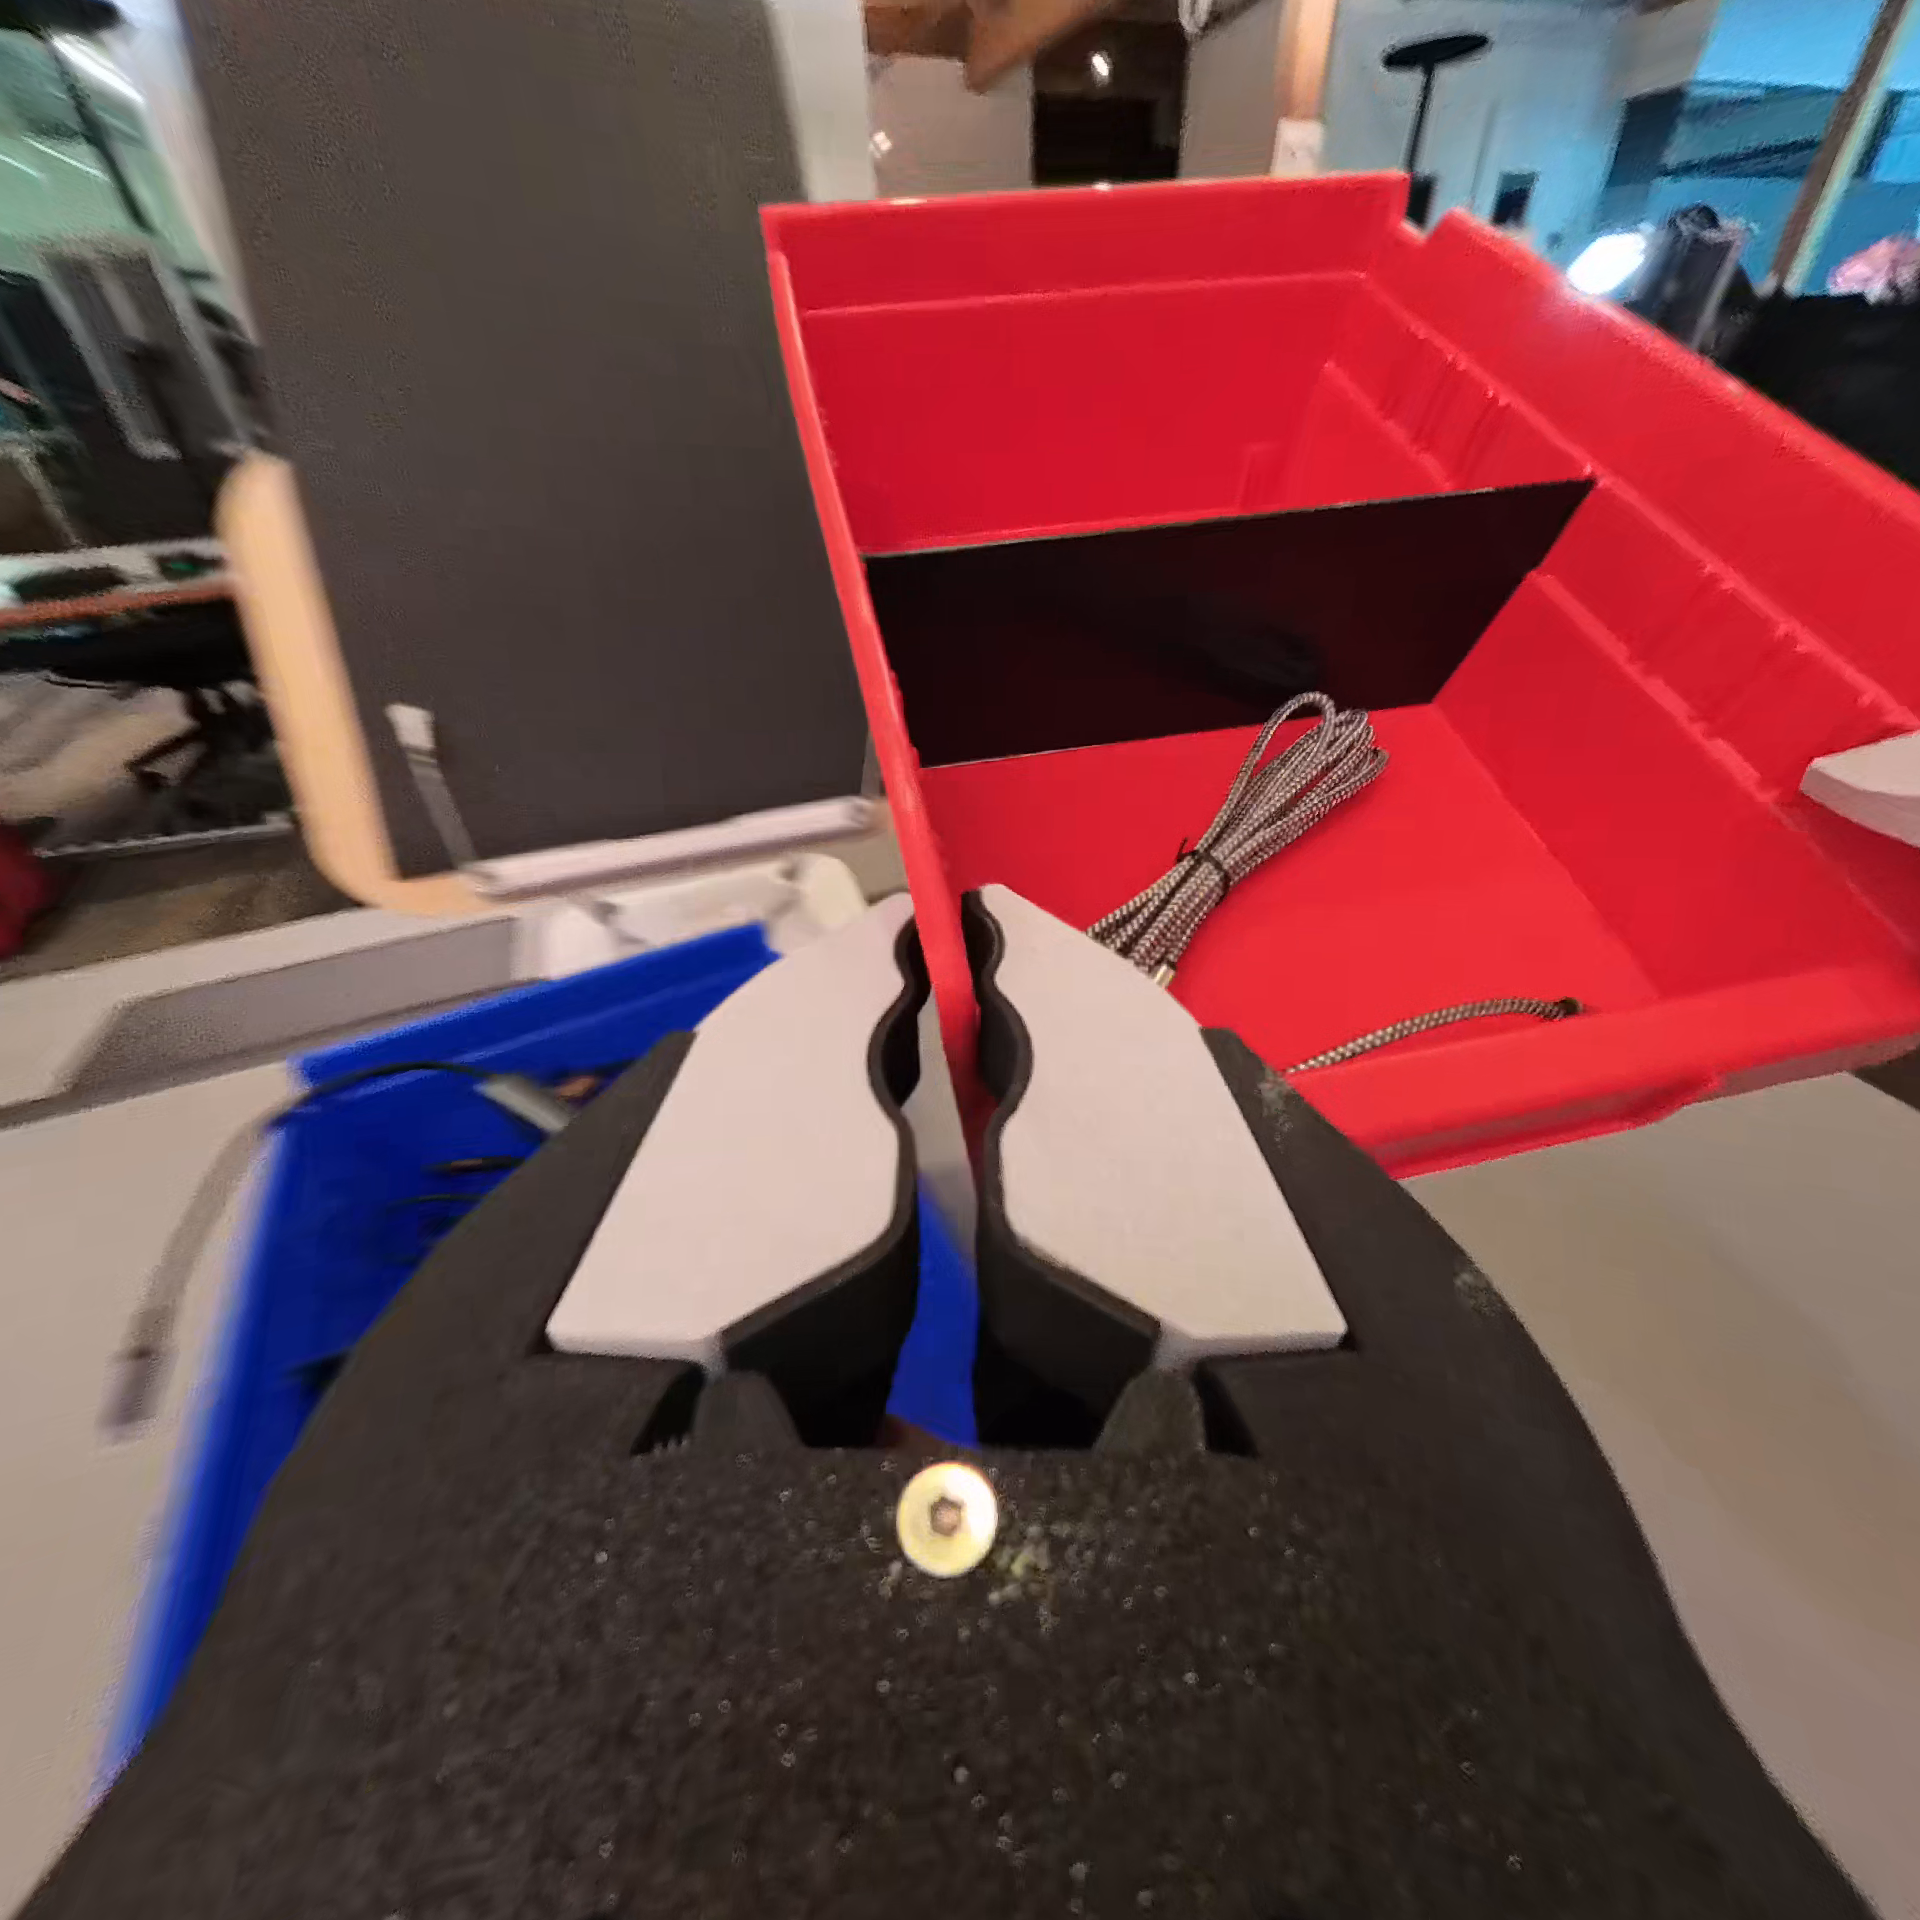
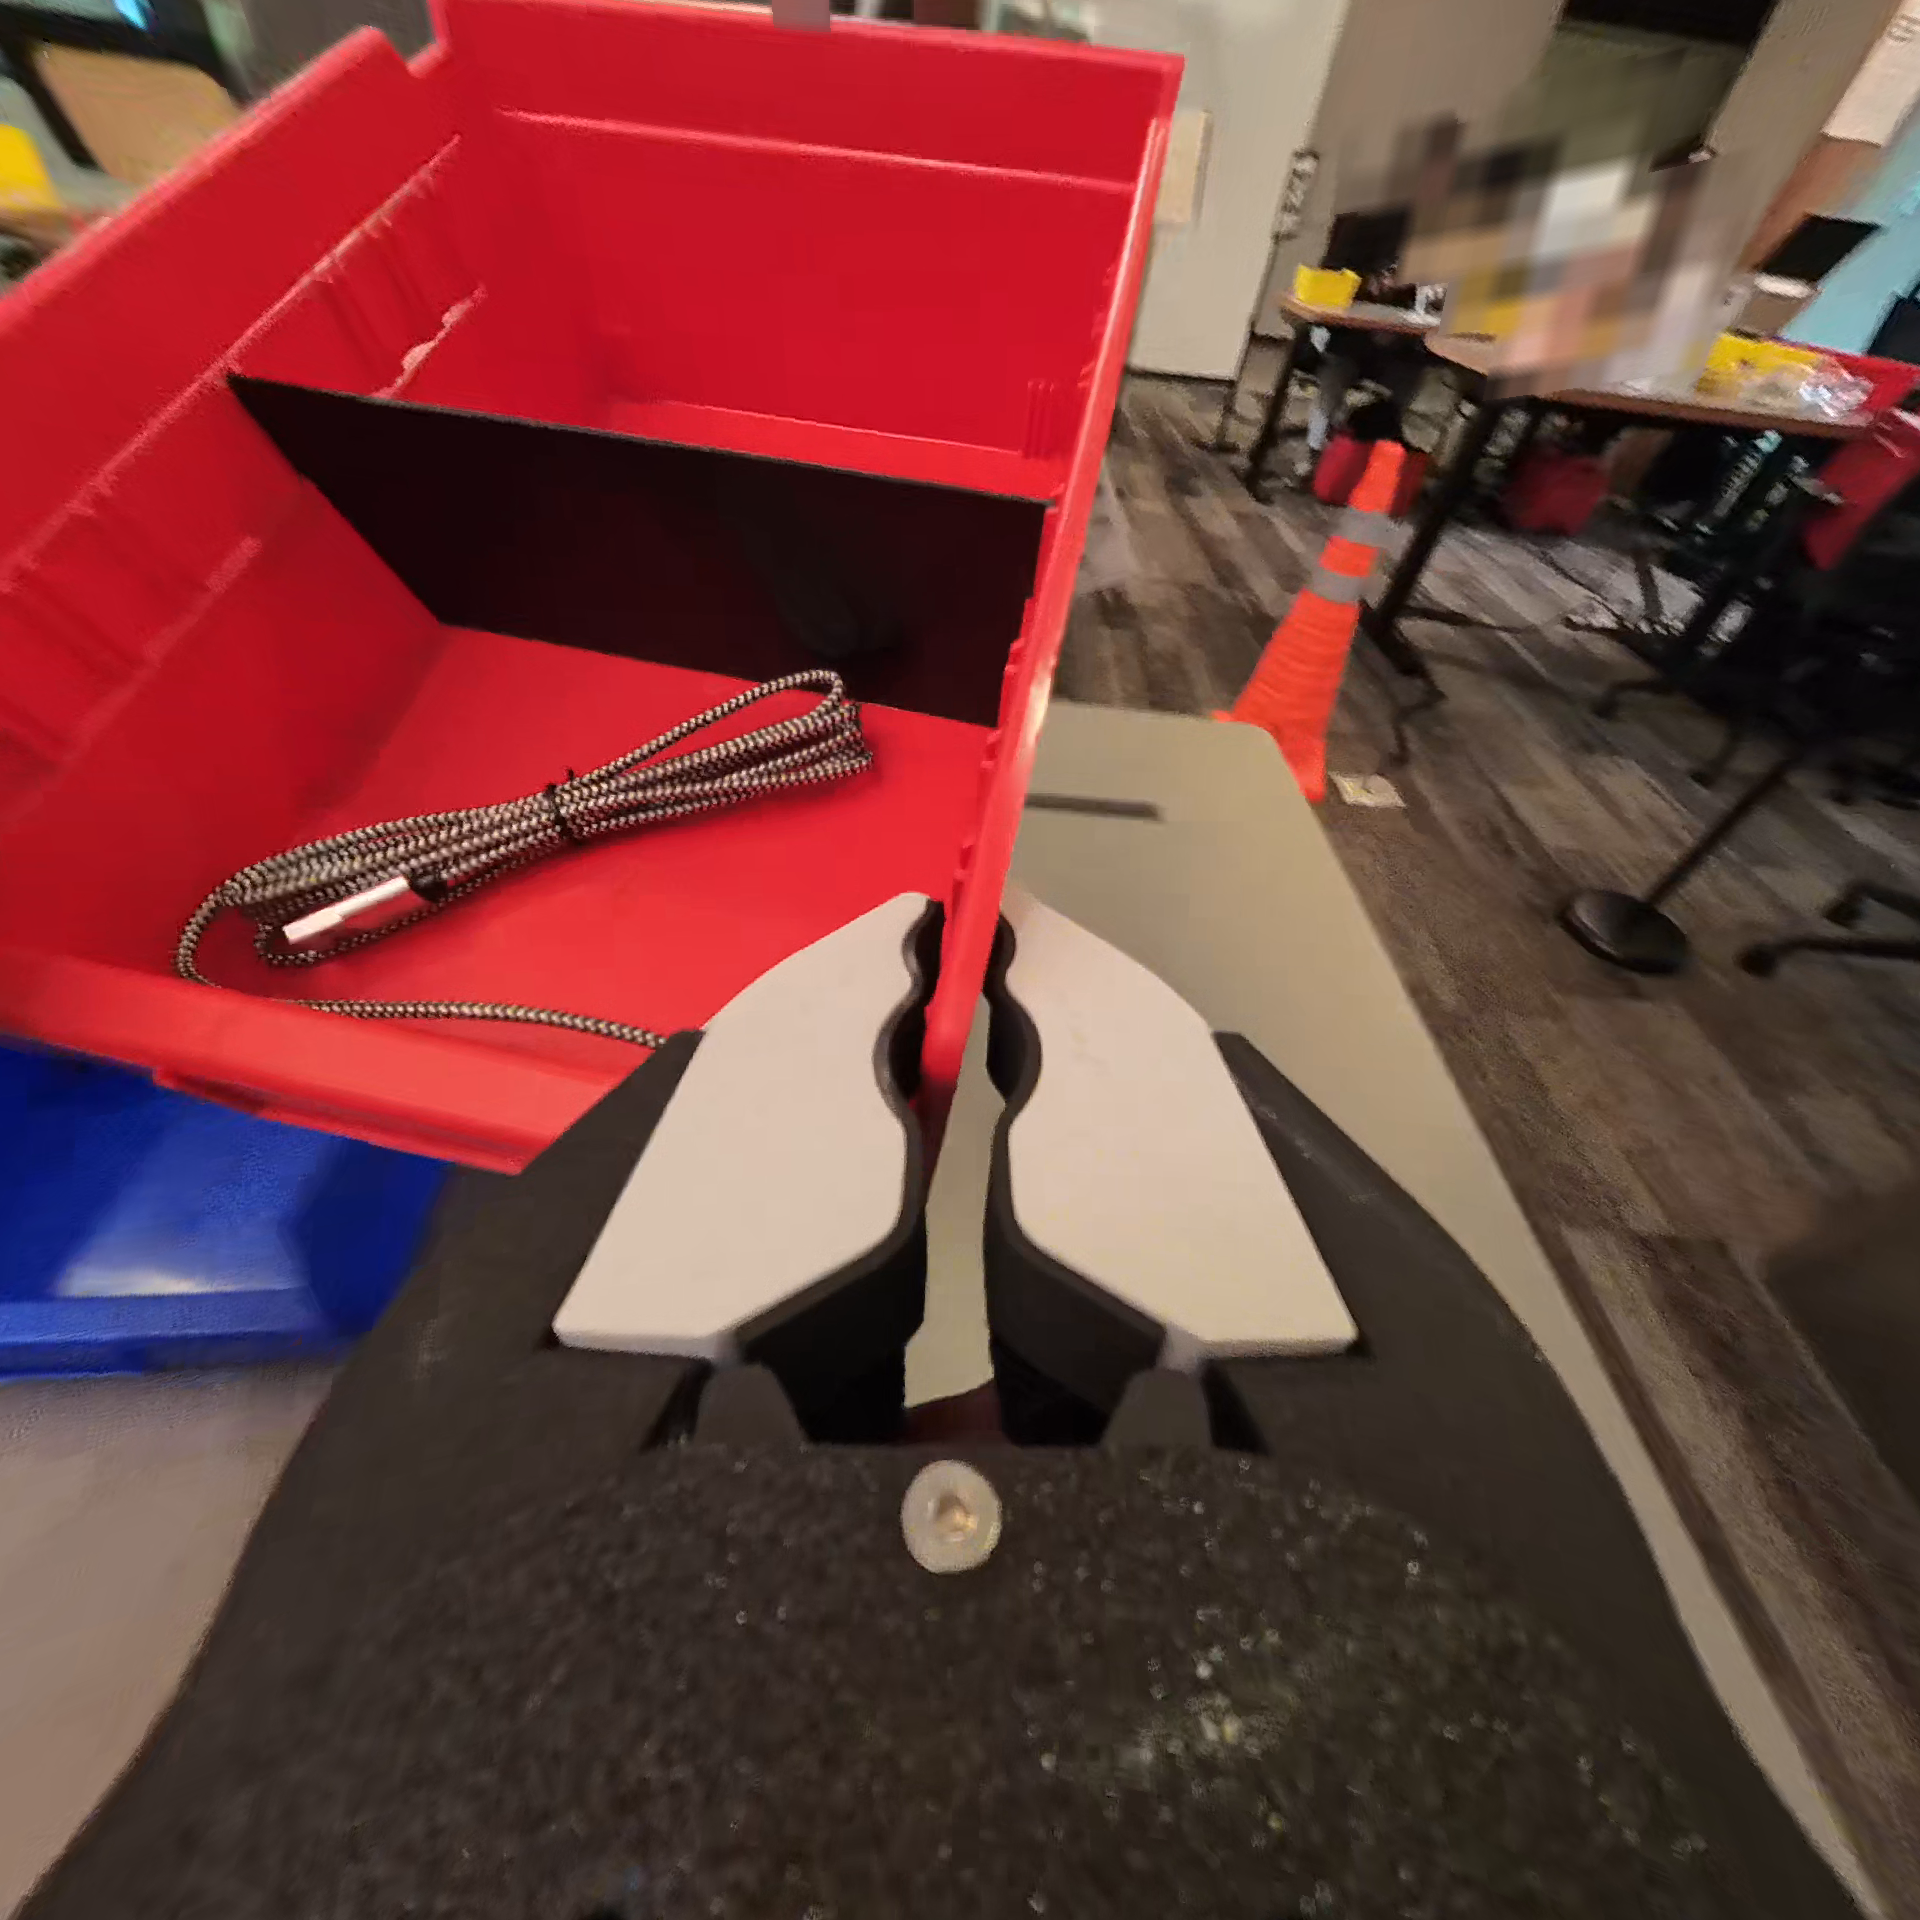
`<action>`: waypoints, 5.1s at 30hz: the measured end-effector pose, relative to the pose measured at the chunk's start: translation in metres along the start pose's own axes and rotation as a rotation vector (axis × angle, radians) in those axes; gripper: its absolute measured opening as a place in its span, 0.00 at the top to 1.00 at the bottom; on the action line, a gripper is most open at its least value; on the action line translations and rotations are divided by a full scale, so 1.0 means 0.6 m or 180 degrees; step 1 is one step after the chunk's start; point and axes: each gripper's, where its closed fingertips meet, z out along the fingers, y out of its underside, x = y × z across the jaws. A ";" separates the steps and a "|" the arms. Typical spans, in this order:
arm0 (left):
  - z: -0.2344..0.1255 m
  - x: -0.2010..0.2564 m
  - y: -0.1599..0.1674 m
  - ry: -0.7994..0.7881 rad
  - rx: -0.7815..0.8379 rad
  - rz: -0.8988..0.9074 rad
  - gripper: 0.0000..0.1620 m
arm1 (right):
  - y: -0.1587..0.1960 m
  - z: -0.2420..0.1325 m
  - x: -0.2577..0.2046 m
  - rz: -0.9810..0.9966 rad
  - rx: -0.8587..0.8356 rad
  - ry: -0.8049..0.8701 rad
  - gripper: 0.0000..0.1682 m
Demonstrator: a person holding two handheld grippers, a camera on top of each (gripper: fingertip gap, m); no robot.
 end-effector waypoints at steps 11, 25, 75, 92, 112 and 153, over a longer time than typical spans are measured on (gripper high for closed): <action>0.119 0.202 0.251 0.0130 -0.0914 0.0105 0.94 | 0.282 0.113 0.192 0.0262 -0.0978 -0.0255 0.97; -0.033 0.138 0.216 0.0951 -0.0956 0.0680 0.79 | 0.325 0.122 0.277 0.0471 -0.1254 0.0276 0.75; -0.250 -0.722 0.339 -0.1158 -0.1047 -0.0668 0.98 | 0.213 0.105 -0.802 -0.0296 -0.0953 -0.1649 0.89; -0.312 -0.652 0.226 -0.1397 -0.0295 -0.1078 0.83 | 0.222 0.011 -0.140 0.0377 -0.0118 -0.1374 0.80; -0.221 -0.434 0.305 -0.0322 -0.0761 -0.0712 0.84 | 0.327 0.032 0.065 0.1060 -0.0676 -0.0567 0.80; -0.122 -0.504 0.227 0.0302 -0.2262 -0.0374 0.75 | 0.317 0.031 -0.021 0.0824 -0.0715 -0.1029 0.82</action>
